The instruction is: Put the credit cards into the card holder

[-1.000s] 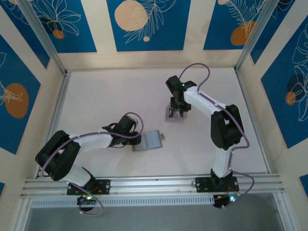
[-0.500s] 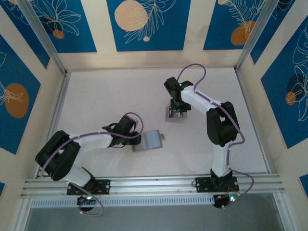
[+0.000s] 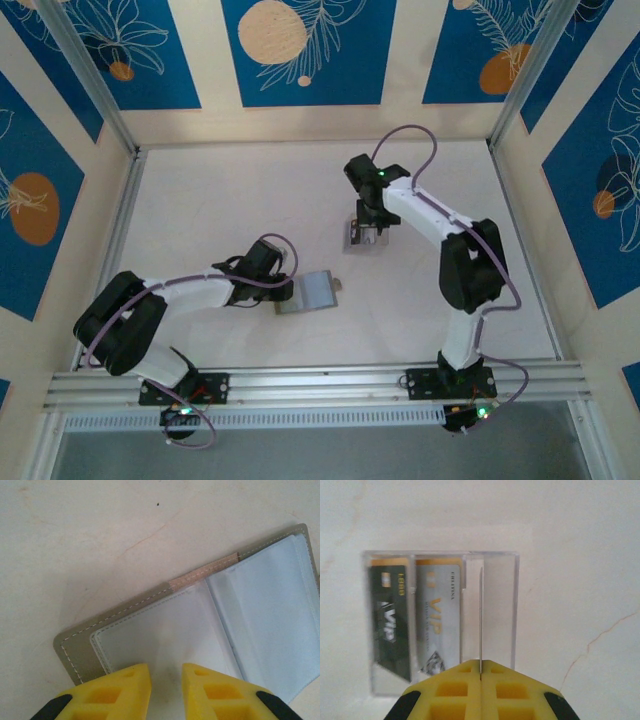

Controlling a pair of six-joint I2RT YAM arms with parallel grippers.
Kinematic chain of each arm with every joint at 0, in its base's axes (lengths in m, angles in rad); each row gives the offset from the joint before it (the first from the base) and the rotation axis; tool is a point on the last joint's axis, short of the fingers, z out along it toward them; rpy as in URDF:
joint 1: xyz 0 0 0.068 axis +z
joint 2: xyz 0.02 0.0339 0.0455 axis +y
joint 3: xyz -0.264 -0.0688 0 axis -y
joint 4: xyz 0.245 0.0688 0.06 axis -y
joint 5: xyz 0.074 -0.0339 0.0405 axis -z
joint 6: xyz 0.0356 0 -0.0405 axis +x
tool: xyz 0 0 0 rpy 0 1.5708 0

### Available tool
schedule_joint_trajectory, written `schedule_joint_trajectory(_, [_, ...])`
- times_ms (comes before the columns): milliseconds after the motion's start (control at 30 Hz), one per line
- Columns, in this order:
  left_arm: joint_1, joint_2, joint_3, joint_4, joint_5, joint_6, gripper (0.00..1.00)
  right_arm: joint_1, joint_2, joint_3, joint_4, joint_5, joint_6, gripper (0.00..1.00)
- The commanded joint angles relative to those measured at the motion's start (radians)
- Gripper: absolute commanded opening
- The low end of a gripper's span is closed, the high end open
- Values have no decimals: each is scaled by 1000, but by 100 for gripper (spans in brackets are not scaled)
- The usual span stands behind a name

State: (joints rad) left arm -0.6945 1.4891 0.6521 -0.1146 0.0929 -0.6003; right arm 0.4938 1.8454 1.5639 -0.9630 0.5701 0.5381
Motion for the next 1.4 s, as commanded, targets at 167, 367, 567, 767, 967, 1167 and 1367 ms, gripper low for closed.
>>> schedule_joint_trajectory(167, [-13, 31, -31, -80, -2, 12, 25, 132, -318, -164, 143, -159, -16, 0])
schedule_joint_trajectory(367, [-12, 24, -32, -88, -7, 10, 25, 197, -430, -498, 563, -537, 42, 0])
schedule_joint_trajectory(567, [-12, 13, -29, -103, -15, 12, 25, 249, -383, -668, 857, -678, 108, 0])
schedule_joint_trajectory(767, [-13, 14, -35, -107, -18, 5, 25, 256, -315, -736, 1024, -716, 147, 0])
schedule_joint_trajectory(967, [-13, 11, -37, -111, -19, 3, 25, 257, -247, -760, 1121, -719, 164, 0])
schedule_joint_trajectory(1167, [-12, 9, -35, -117, -19, 4, 25, 259, -203, -762, 1144, -693, 161, 0])
schedule_joint_trajectory(1367, [-12, 10, -34, -119, -19, 5, 25, 260, -198, -770, 1141, -651, 154, 0])
